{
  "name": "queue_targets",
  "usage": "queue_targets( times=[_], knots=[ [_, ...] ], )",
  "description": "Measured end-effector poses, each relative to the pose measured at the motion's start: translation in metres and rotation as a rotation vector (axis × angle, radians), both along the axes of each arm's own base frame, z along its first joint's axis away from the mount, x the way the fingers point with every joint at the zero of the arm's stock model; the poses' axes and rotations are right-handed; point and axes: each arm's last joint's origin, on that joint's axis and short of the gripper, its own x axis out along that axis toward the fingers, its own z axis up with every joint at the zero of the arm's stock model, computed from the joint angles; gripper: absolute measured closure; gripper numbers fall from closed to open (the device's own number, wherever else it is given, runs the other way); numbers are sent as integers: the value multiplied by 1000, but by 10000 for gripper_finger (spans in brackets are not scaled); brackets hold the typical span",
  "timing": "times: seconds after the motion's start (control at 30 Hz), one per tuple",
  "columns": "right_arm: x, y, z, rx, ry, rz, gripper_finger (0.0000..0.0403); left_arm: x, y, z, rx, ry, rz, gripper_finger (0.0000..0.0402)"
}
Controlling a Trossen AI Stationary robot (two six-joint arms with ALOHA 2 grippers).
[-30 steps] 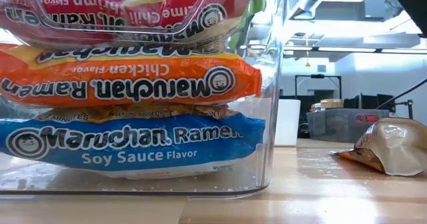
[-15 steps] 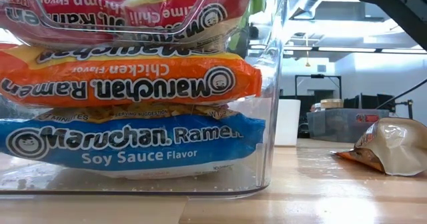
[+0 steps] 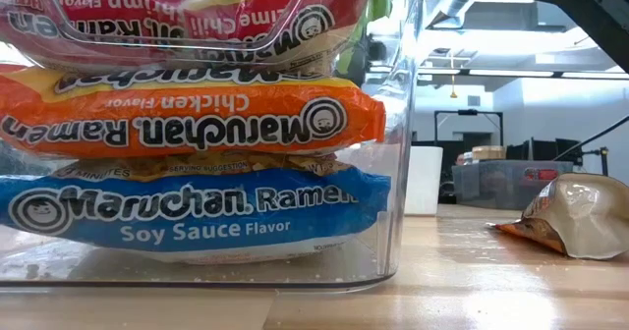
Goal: Pick & Place Food Item
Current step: Put the green spoon into the white bin
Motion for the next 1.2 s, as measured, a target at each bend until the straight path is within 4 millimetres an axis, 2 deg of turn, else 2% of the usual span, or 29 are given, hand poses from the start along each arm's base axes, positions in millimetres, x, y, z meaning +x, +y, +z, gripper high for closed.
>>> queue_targets(
  times=[0.17,0.47,0.6,0.9,1.0,1.2],
  knots=[
    [-2,7,-16,-16,76,30,403,1,0,1,6,-10,11,82],
    [-7,7,-34,-20,119,-21,403,2,1,2,-4,-26,38,82],
    [-6,13,-44,-46,136,14,403,2,1,2,-9,-24,41,82],
    [-17,12,-44,-61,97,32,403,2,1,3,-10,-31,41,82],
    [-20,9,-51,-30,98,6,403,2,1,3,-10,-31,41,82],
    [-18,21,-62,-37,102,74,403,2,1,3,-9,-31,43,82]
  ],
)
